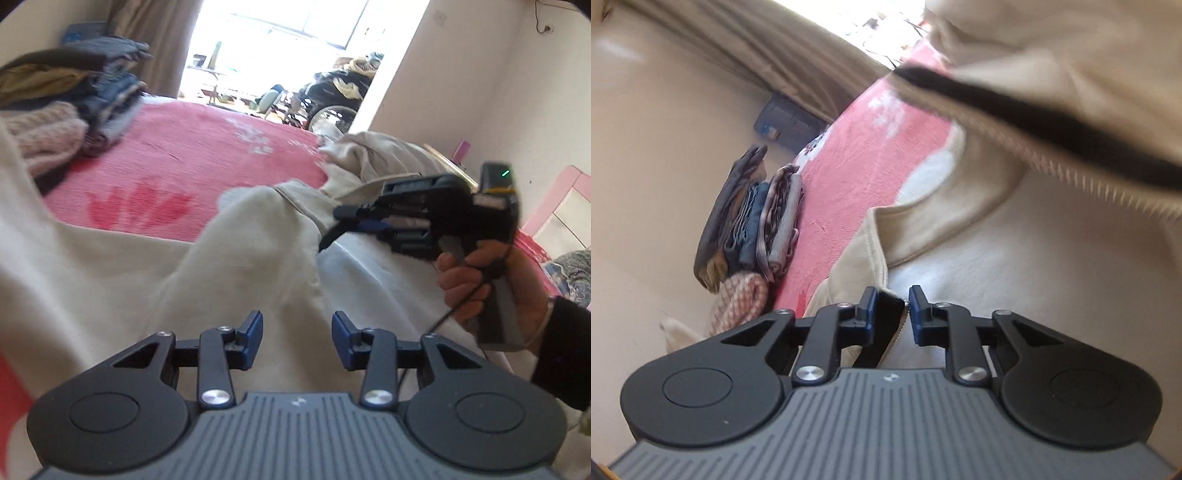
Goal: Fold clothes
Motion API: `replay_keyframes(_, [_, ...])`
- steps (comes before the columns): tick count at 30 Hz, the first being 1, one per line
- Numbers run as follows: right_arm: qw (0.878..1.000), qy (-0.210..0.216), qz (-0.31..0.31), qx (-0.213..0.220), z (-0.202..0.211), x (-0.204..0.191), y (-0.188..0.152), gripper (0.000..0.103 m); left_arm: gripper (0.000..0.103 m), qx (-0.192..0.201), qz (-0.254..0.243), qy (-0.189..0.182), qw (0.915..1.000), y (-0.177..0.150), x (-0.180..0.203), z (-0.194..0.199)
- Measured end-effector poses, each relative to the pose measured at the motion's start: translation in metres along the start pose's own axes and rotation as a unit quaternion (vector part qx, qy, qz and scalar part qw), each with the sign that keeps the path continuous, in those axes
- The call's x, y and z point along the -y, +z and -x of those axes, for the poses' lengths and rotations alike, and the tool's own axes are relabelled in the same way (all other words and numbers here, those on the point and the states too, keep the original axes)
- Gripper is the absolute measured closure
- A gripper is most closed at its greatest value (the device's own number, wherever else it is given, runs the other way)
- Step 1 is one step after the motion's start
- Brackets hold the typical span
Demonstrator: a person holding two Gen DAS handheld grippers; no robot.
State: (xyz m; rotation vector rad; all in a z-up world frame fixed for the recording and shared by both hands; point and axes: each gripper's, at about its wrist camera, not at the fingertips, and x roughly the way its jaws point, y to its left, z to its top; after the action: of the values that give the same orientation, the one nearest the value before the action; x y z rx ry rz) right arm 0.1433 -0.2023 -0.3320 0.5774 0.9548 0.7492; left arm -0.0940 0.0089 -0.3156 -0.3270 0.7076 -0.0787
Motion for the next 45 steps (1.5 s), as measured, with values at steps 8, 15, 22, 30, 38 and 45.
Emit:
replay_keyframes(8, [0.981, -0.077, 0.179, 0.015, 0.023, -0.064, 0.018, 0.092, 0.06, -0.052, -0.025, 0.022, 0.9981, 0.003, 0.01, -0.047])
replay_keyframes(15, [0.912, -0.242, 0.33, -0.017, -0.031, -0.08, -0.007, 0.092, 0.056, -0.058, -0.045, 0.03, 0.9968, 0.0, 0.016, -0.054])
replay_keyframes(22, [0.964, -0.158, 0.212, -0.001, 0.007, -0.059, -0.007, 0.084, 0.056, -0.037, -0.056, 0.023, 0.9975, -0.006, 0.016, -0.051])
replay_keyframes(30, [0.987, -0.042, 0.06, -0.142, 0.046, -0.042, -0.06, 0.081, 0.061, -0.03, 0.025, -0.015, 0.9991, -0.005, -0.01, -0.049])
replay_keyframes(38, [0.978, -0.055, 0.048, -0.194, 0.034, -0.035, -0.087, 0.082, 0.067, -0.034, -0.009, 0.015, 0.9993, -0.004, 0.001, -0.049])
replay_keyframes(45, [0.976, -0.071, 0.092, -0.185, 0.037, -0.048, -0.096, 0.097, 0.065, -0.029, -0.041, 0.029, 0.9984, -0.006, 0.009, -0.048])
